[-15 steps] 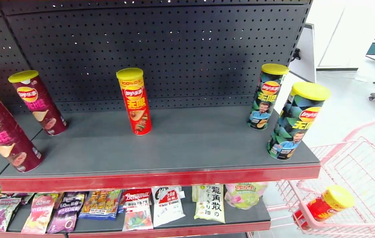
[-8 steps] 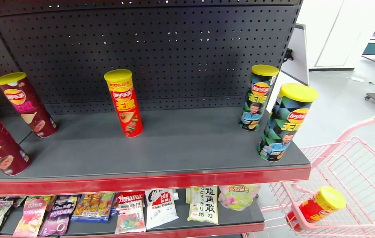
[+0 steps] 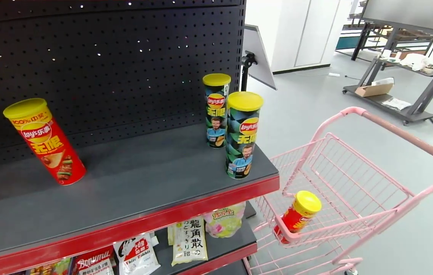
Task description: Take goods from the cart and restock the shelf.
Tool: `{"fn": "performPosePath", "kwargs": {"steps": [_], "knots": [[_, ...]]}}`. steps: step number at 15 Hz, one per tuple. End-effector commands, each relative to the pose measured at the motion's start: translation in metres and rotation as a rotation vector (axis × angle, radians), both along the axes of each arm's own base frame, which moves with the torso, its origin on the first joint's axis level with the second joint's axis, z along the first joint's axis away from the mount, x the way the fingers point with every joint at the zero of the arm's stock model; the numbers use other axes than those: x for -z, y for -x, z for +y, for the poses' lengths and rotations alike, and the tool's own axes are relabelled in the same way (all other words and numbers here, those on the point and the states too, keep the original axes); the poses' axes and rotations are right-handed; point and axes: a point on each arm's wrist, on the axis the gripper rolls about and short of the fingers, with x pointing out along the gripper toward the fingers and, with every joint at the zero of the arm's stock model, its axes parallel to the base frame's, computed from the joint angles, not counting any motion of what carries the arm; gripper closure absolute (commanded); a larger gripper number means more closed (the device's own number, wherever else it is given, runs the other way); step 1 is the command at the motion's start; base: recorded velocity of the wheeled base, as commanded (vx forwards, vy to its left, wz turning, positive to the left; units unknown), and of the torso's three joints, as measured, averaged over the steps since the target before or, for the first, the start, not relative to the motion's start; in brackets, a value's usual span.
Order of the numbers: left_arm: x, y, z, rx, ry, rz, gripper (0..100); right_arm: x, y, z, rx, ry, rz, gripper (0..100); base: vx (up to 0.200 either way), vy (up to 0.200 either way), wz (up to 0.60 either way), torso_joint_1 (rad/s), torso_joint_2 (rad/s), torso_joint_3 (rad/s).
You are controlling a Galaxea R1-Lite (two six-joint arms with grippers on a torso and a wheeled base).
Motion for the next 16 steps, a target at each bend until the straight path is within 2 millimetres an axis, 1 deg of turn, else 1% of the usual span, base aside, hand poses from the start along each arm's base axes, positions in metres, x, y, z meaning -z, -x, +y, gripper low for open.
{"fn": "performPosePath", "kwargs": {"steps": [1, 5, 16], "knots": [[0.0000, -0.0001, 0.0000, 0.001, 0.000, 0.001, 0, 0.0000, 0.0000, 0.0000, -0.001, 0.001, 0.000, 0, 0.000, 0.000, 0.00, 0.000, 0.00, 0.000], [0.0000, -0.0001, 0.0000, 0.001, 0.000, 0.001, 0, 0.0001, 0.0000, -0.0001, 0.005, 0.003, 0.002, 0, 0.000, 0.000, 0.00, -0.016, 0.02, 0.019], [0.0000, -0.0001, 0.0000, 0.001, 0.000, 0.001, 0, 0.0000, 0.0000, -0.0001, 0.004, 0.003, 0.000, 0, 0.000, 0.000, 0.00, -0.143, 0.37, 0.216]]}}
